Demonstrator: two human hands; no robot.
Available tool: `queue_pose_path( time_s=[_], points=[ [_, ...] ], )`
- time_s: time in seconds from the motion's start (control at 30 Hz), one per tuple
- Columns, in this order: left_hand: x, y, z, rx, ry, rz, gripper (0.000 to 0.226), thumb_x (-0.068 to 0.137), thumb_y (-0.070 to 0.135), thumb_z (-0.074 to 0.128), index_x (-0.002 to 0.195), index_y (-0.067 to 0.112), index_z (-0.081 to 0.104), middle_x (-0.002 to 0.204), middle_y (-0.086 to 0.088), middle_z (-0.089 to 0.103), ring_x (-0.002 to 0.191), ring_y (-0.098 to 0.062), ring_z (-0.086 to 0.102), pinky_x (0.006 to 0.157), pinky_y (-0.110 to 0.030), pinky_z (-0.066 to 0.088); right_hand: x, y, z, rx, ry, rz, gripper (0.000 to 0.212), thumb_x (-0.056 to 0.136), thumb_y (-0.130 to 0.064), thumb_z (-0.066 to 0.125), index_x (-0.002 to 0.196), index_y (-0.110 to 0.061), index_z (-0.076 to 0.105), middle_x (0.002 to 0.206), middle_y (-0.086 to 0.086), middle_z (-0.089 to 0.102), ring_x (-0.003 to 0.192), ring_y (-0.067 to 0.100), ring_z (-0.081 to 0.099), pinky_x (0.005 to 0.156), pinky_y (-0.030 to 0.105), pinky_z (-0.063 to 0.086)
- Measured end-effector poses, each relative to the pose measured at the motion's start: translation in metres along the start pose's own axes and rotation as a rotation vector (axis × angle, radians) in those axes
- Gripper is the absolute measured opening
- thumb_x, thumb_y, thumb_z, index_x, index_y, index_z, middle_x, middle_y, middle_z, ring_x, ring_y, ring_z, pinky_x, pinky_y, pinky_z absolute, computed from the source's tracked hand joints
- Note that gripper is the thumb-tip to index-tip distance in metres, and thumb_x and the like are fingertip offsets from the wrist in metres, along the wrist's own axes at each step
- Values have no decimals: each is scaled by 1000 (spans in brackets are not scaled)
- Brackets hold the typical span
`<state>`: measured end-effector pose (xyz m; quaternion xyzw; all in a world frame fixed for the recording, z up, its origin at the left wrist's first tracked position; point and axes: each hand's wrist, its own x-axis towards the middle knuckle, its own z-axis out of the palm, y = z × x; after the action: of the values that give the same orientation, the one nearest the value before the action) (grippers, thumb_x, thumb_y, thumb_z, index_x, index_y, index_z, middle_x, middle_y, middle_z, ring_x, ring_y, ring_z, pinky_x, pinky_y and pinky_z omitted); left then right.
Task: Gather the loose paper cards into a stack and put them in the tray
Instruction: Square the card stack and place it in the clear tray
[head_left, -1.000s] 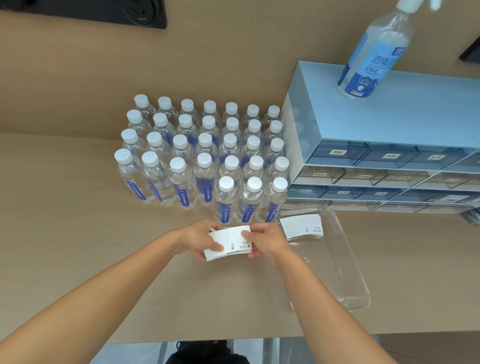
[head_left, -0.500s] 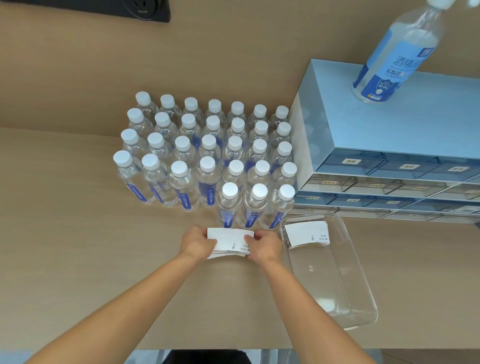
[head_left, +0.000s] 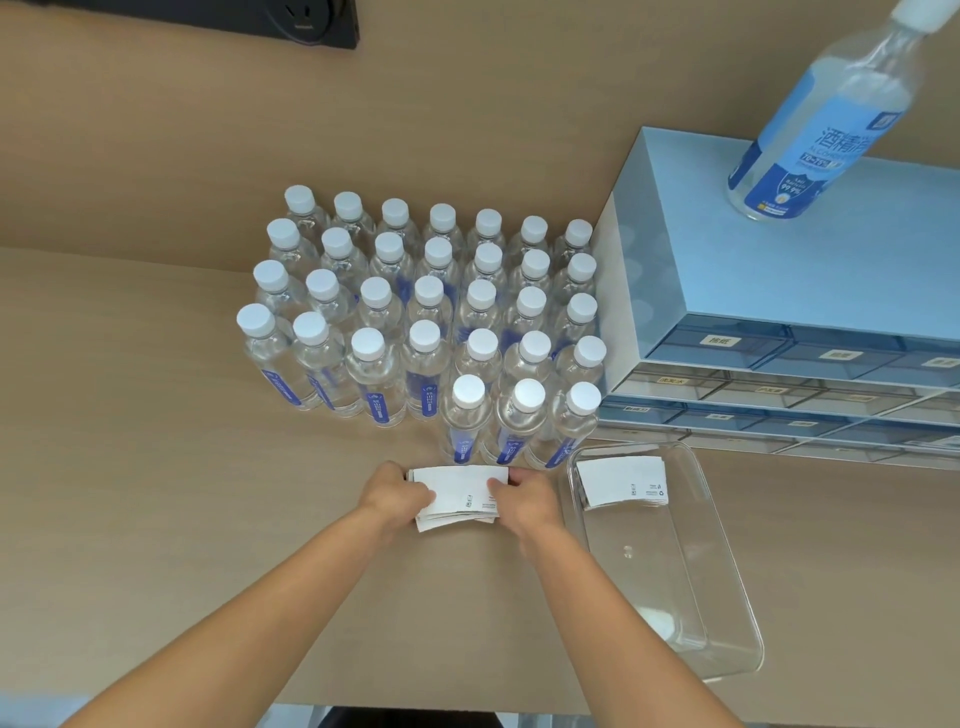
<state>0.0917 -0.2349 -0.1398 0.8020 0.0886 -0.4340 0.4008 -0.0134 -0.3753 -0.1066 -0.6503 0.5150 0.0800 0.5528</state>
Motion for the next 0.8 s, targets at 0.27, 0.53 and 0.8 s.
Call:
queue_pose_path(
  time_s=[0.27,0.53,0.8],
  points=[
    [-25,-8,-12,-121,-136,120,43,77,-18,60,115,2,66,105,-12,72,93,-25,69,87,-39,57,-7,18,-3,79,-131,-46,27,91,1,57,113,-11,69,102,0,72,86,12,66,73,18,51],
    [-42,-56,-9,44,-91,468,50,80,-4,67,111,30,51,113,1,69,103,-12,68,95,-31,53,-21,52,-6,-52,-222,-251,64,91,6,55,149,-13,35,139,-1,54,123,10,55,112,27,38],
    [-57,-84,1,158,41,670,56,87,-3,54,135,20,36,125,3,56,117,-13,55,106,-25,40,-57,68,29,14,-90,-319,68,93,4,48,153,-17,23,145,0,49,133,12,48,117,29,33]
  ],
)
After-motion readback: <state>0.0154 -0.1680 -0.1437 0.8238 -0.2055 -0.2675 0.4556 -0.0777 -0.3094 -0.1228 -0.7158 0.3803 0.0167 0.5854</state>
